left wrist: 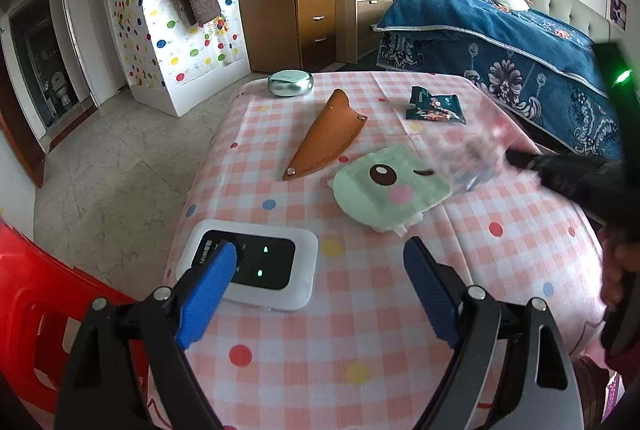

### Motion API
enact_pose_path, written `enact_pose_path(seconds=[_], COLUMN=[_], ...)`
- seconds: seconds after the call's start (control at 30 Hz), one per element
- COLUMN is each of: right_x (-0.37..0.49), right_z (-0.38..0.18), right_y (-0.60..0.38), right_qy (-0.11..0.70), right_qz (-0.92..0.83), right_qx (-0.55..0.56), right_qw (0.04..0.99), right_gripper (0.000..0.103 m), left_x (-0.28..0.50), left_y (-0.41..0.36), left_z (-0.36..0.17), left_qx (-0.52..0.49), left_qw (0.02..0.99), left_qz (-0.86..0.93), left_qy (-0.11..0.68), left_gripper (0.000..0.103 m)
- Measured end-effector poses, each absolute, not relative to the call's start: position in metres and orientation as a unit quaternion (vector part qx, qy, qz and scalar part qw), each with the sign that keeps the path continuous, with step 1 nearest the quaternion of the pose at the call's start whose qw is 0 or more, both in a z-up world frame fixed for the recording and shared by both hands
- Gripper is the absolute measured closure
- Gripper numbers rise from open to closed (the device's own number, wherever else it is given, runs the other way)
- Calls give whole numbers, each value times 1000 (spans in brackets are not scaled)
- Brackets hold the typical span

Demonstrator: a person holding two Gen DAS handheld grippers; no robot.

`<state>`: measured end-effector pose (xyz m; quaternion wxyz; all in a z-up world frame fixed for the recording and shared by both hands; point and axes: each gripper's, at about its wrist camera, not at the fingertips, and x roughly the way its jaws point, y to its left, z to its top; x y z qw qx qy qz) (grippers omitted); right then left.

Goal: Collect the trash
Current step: 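Reach the right gripper toward the clear plastic wrapper, then grasp the clear wrapper with the right gripper while the left gripper grasps the green face pad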

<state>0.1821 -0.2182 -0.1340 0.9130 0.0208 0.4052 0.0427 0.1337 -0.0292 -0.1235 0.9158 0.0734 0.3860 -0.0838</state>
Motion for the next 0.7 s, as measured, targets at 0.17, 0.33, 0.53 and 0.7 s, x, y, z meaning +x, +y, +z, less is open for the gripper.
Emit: enact_pose_path(seconds=[0.17,0.33,0.53,0.7], right_x=[149,124,117,116], right_z=[-95,-80,-77,-79], right_y=[-239,-243,-265,-275], right_qy=[354,338,331,338], right_qz=[12,9,23,26], right_qx=[51,65,75,85], right_qw=[934,939,940,937], right_gripper=[102,102,102,102], left_x=[133,144,173,198], left_y=[-39,-57,-78,-89], left_z=[-120,-123,-130,-140], left_qx=[72,63,68,45], left_qw=[915,909,901,892], left_qz=[-98,-114,-92,-69], left_qy=[386,395,419,445], left_gripper=[20,20,20,20])
